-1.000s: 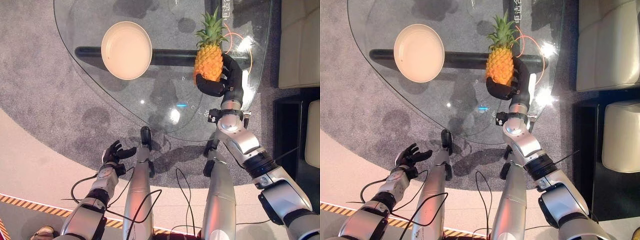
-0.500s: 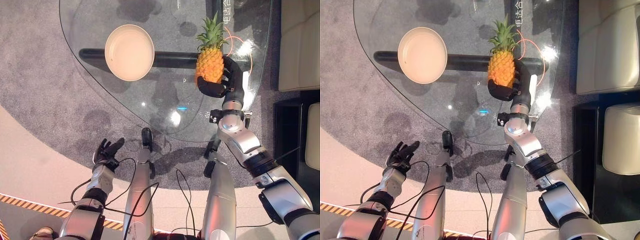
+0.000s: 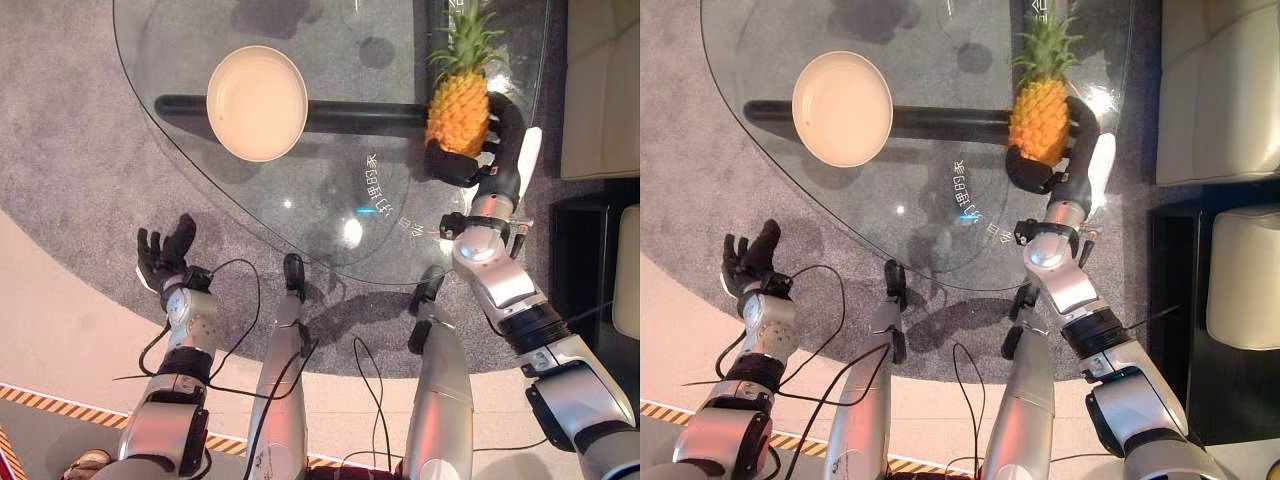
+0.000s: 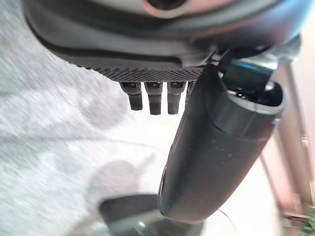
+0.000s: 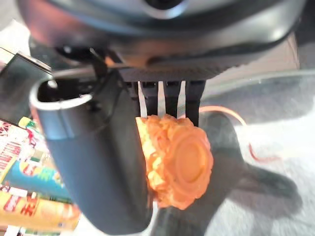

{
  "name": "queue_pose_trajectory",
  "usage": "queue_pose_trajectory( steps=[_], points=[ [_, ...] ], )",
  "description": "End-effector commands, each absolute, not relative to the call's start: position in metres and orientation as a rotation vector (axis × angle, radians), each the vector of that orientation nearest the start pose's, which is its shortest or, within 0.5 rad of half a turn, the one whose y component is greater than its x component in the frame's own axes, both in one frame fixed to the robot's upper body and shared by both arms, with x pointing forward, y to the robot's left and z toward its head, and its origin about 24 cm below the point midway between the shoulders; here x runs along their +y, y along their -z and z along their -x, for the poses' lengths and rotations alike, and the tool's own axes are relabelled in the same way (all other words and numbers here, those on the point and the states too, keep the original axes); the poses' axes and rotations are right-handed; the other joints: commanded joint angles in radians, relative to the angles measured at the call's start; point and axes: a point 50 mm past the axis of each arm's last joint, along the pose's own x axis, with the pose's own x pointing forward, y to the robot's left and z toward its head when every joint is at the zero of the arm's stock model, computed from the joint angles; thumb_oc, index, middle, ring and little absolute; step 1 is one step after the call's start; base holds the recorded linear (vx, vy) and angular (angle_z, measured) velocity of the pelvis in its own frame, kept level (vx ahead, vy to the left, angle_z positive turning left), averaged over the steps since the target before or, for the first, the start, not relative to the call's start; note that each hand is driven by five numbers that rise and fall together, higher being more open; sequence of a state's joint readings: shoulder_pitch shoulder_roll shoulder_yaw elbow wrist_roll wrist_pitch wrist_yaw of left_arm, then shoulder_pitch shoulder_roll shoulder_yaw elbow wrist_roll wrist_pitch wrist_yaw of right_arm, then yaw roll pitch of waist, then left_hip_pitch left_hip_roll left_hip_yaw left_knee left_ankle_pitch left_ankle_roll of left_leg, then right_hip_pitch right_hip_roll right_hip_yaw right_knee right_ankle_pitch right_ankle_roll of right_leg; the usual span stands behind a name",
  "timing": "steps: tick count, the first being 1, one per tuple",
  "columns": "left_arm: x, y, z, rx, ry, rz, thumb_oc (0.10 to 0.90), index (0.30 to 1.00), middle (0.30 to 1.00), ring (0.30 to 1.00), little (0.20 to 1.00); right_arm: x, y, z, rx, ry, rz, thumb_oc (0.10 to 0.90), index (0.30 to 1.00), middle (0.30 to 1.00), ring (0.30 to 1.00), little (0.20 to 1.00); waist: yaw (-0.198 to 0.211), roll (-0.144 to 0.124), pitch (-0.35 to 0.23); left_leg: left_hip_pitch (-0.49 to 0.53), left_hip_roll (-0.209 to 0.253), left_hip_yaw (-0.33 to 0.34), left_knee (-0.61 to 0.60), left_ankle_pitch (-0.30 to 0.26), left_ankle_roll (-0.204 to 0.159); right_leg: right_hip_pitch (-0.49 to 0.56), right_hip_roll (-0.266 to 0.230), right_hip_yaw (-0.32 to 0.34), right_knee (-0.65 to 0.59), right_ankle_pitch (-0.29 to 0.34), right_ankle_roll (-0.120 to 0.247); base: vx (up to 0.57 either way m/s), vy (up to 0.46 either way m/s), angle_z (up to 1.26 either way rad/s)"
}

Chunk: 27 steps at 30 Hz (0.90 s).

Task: Pick up the fruit to the plate

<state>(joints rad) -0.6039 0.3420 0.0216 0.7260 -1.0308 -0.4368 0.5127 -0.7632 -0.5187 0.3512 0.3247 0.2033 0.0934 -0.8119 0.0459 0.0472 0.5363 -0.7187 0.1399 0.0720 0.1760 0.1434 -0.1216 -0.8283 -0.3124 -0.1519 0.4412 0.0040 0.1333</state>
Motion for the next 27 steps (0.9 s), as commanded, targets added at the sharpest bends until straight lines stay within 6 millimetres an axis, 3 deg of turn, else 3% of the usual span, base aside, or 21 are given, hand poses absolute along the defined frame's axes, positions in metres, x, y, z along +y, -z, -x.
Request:
queue_pose_trajectory(
  steps=[1, 8, 16, 27],
  points=[
    [0.301, -0.142, -0.332, -0.481, -0.850, 0.683, 0.800, 0.900, 0.900, 0.900, 0.900, -0.179, -0.265, -0.332, -0.836, 0.560, 0.275, 0.100, 0.300, 0.300, 0.300, 0.200, -0.024, 0.022, -0.016, -0.038, 0.009, -0.033, 0.076, -0.047, -0.019, 0.021, 0.008, 0.001, -0.070, 0.032, 0.027, 0.00, 0.000, 0.00],
    [0.283, -0.191, -0.332, -0.702, -0.785, 0.693, 0.800, 0.900, 0.900, 0.900, 0.900, -0.173, -0.273, -0.325, -0.938, 0.555, 0.262, 0.100, 0.300, 0.300, 0.300, 0.200, -0.027, 0.012, -0.016, -0.043, 0.015, -0.031, 0.070, -0.052, -0.022, 0.023, 0.011, -0.001, -0.084, 0.035, 0.031, 0.00, -0.004, 0.00],
    [0.257, -0.228, -0.324, -0.889, -0.715, 0.568, 0.800, 0.900, 0.900, 0.900, 0.900, -0.165, -0.283, -0.316, -1.029, 0.532, 0.276, 0.100, 0.300, 0.300, 0.300, 0.200, -0.024, 0.003, -0.016, -0.047, 0.015, -0.034, 0.063, -0.054, -0.024, 0.030, 0.014, -0.005, -0.104, 0.042, 0.034, -0.01, -0.012, -0.01],
    [0.221, -0.269, -0.319, -0.999, -0.337, 0.513, 0.800, 0.900, 0.900, 0.900, 0.900, -0.153, -0.298, -0.307, -1.148, 0.494, 0.332, 0.100, 0.300, 0.300, 0.300, 0.200, -0.020, 0.006, -0.016, -0.040, 0.016, -0.027, 0.051, -0.057, -0.026, 0.045, 0.010, -0.011, -0.127, 0.049, 0.041, 0.00, 0.000, 0.00]
  ],
)
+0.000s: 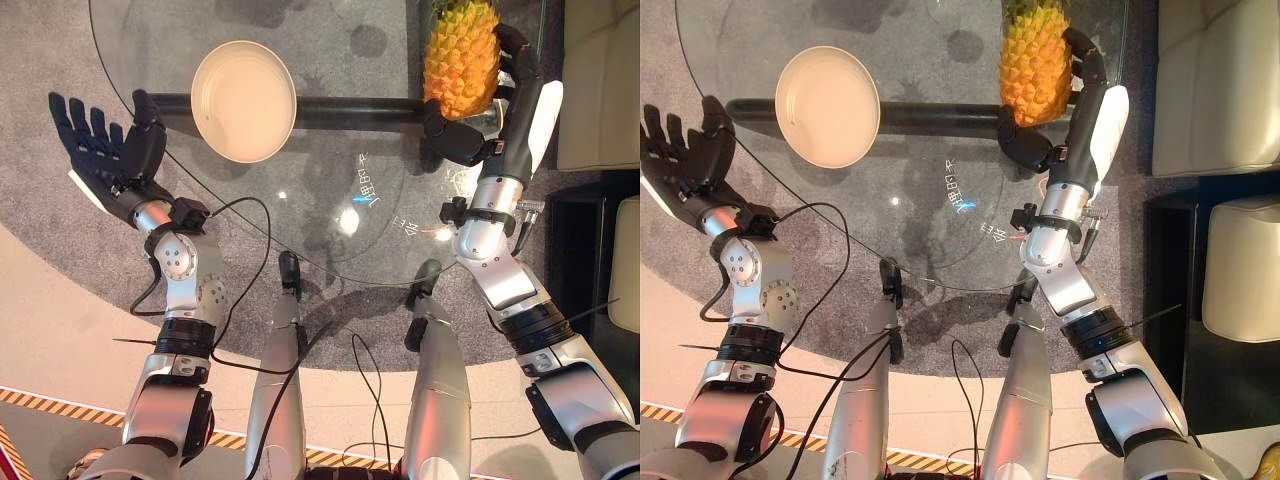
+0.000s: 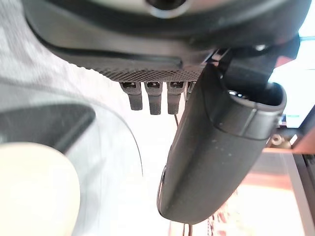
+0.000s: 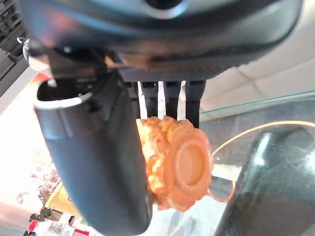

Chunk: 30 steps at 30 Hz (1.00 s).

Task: Pick up the fruit to the plate

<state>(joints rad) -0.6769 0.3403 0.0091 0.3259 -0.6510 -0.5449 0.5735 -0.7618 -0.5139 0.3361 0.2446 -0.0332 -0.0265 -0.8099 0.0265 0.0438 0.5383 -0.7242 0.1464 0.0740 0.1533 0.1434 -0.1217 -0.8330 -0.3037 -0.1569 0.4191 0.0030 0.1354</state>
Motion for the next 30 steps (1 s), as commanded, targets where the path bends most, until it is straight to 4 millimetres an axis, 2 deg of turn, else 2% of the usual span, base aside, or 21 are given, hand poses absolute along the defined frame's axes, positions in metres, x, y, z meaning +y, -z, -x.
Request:
queue_pose_trajectory(
  steps=[1, 5, 12, 30],
  points=[
    [0.217, -0.271, -0.319, -1.002, -0.302, 0.503, 0.800, 0.900, 0.900, 0.900, 0.900, -0.153, -0.300, -0.306, -1.158, 0.491, 0.340, 0.100, 0.300, 0.300, 0.300, 0.200, -0.001, 0.011, -0.018, -0.033, 0.008, -0.028, 0.072, -0.057, -0.025, 0.050, 0.001, -0.005, -0.106, 0.051, 0.040, 0.00, 0.000, 0.00],
    [0.202, -0.282, -0.319, -1.001, -0.161, 0.470, 0.800, 0.900, 0.900, 0.900, 0.900, -0.149, -0.306, -0.303, -1.205, 0.467, 0.383, 0.100, 0.300, 0.300, 0.300, 0.200, -0.005, 0.013, -0.018, -0.032, 0.006, -0.024, 0.068, -0.056, -0.023, 0.051, 0.001, -0.005, -0.113, 0.058, 0.044, 0.00, 0.000, 0.00],
    [0.173, -0.293, -0.327, -0.904, 0.075, 0.453, 0.800, 0.900, 0.900, 0.900, 0.900, -0.137, -0.318, -0.298, -1.279, 0.407, 0.468, 0.100, 0.300, 0.300, 0.300, 0.200, -0.011, 0.011, -0.018, -0.032, 0.008, -0.018, 0.065, -0.053, -0.023, 0.056, 0.000, -0.005, -0.127, 0.067, 0.049, 0.00, 0.000, 0.00],
    [0.131, -0.285, -0.335, -0.680, 0.503, 0.651, 0.800, 0.900, 0.900, 0.900, 0.900, -0.116, -0.331, -0.290, -1.399, 0.293, 0.608, 0.100, 0.300, 0.300, 0.300, 0.200, -0.020, 0.018, -0.018, -0.024, 0.006, -0.003, 0.054, -0.047, -0.019, 0.069, -0.009, -0.014, -0.156, 0.084, 0.059, 0.00, 0.000, 0.00]
  ],
)
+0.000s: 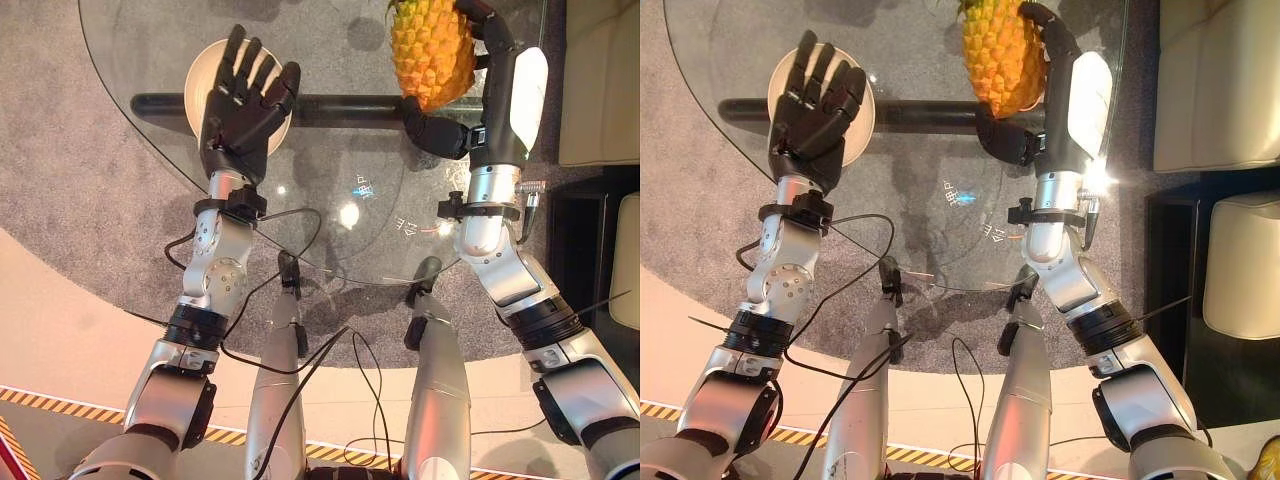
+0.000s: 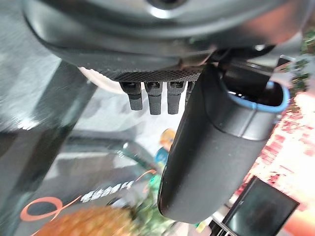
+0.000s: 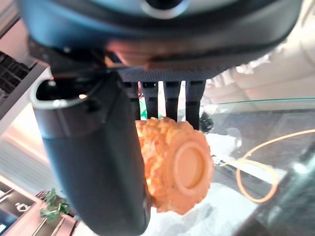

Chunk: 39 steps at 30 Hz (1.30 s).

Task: Pick up the fruit to the plate

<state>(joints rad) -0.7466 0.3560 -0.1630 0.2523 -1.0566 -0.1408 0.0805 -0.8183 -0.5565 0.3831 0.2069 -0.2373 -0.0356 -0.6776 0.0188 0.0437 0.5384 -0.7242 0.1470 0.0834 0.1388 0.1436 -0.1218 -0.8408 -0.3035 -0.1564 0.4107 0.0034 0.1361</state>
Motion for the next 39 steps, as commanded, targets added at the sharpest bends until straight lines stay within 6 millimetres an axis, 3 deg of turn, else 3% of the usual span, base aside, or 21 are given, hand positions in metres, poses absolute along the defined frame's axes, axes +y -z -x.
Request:
queue_pose_trajectory(
  steps=[1, 20, 39],
  points=[
    [0.129, -0.285, -0.335, -0.671, 0.520, 0.662, 0.800, 0.900, 0.900, 0.900, 0.900, -0.115, -0.331, -0.290, -1.402, 0.284, 0.618, 0.100, 0.300, 0.300, 0.300, 0.200, -0.013, 0.019, -0.018, -0.028, 0.005, -0.013, 0.072, -0.048, -0.019, 0.073, -0.010, -0.013, -0.146, 0.084, 0.058, 0.00, 0.000, 0.00],
    [0.110, -0.283, -0.333, -0.608, 0.653, 0.706, 0.800, 0.900, 0.900, 0.900, 0.900, -0.094, -0.327, -0.289, -1.391, 0.113, 0.722, 0.100, 0.300, 0.300, 0.300, 0.200, -0.012, 0.010, -0.018, -0.051, 0.005, -0.016, 0.083, -0.052, -0.018, 0.062, -0.013, -0.023, -0.150, 0.086, 0.058, 0.00, 0.000, 0.00],
    [0.117, -0.292, -0.325, -0.698, 0.671, 0.796, 0.800, 0.900, 0.900, 0.900, 0.900, -0.090, -0.320, -0.293, -1.362, 0.031, 0.832, 0.100, 0.300, 0.300, 0.300, 0.200, -0.007, -0.001, -0.018, -0.063, 0.003, -0.026, 0.084, -0.054, -0.018, 0.054, -0.014, -0.031, -0.151, 0.088, 0.060, 0.00, 0.000, 0.00]
  ],
)
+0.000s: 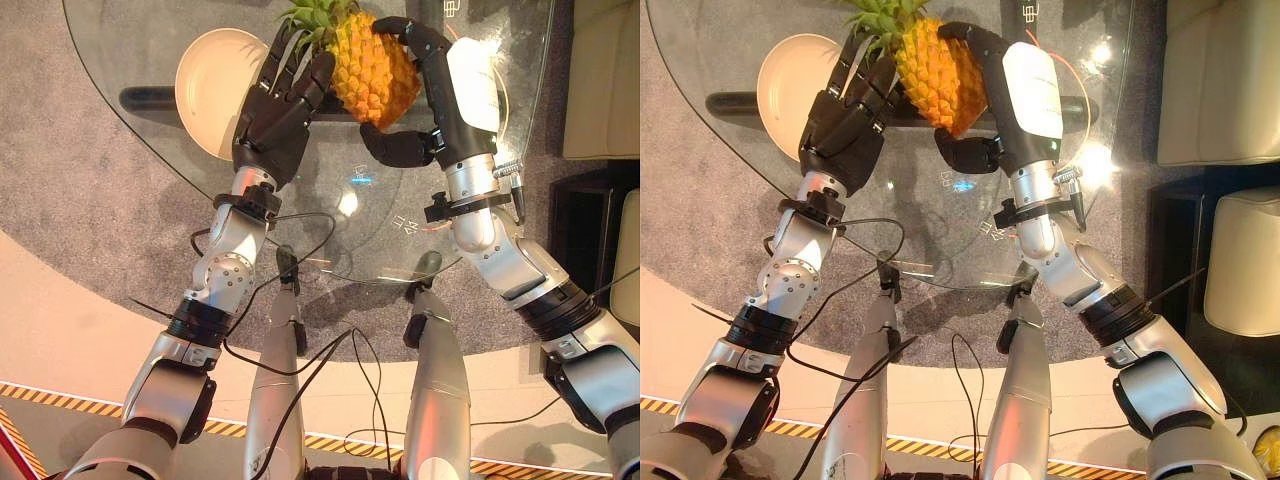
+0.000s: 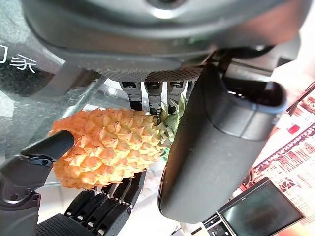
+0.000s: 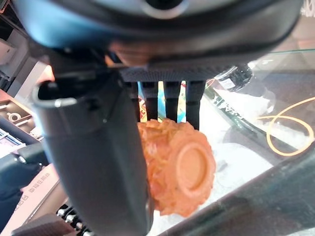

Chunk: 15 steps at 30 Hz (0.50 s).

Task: Pick up the fruit to the plate

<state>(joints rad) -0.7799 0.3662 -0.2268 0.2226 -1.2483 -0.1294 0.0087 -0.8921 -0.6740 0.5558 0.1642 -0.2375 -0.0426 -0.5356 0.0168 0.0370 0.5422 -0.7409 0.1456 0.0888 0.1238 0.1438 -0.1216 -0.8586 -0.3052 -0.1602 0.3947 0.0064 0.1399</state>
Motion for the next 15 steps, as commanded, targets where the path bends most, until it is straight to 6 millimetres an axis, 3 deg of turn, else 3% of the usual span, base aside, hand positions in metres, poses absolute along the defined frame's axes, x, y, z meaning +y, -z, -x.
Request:
queue_pose_trajectory(
  steps=[1, 15],
  points=[
    [0.1162, -0.2934, -0.3231, -0.709, 0.675, 0.802, 0.800, 0.900, 0.900, 0.900, 0.900, -0.0898, -0.3192, -0.2935, -1.360, 0.027, 0.838, 0.100, 0.300, 0.300, 0.300, 0.200, -0.005, 0.005, -0.022, -0.048, 0.004, -0.032, 0.099, -0.055, -0.018, 0.071, -0.012, -0.027, -0.133, 0.084, 0.057, 0.00, 0.000, 0.00],
    [0.1235, -0.2949, -0.3209, -0.740, 0.618, 0.854, 0.800, 0.900, 0.900, 0.900, 0.900, -0.0875, -0.3143, -0.2925, -1.377, -0.012, 0.913, 0.100, 0.300, 0.300, 0.300, 0.200, -0.001, 0.002, -0.022, -0.053, -0.001, -0.039, 0.095, -0.054, -0.018, 0.066, -0.011, -0.033, -0.133, 0.084, 0.058, 0.00, 0.000, 0.00]
  ],
)
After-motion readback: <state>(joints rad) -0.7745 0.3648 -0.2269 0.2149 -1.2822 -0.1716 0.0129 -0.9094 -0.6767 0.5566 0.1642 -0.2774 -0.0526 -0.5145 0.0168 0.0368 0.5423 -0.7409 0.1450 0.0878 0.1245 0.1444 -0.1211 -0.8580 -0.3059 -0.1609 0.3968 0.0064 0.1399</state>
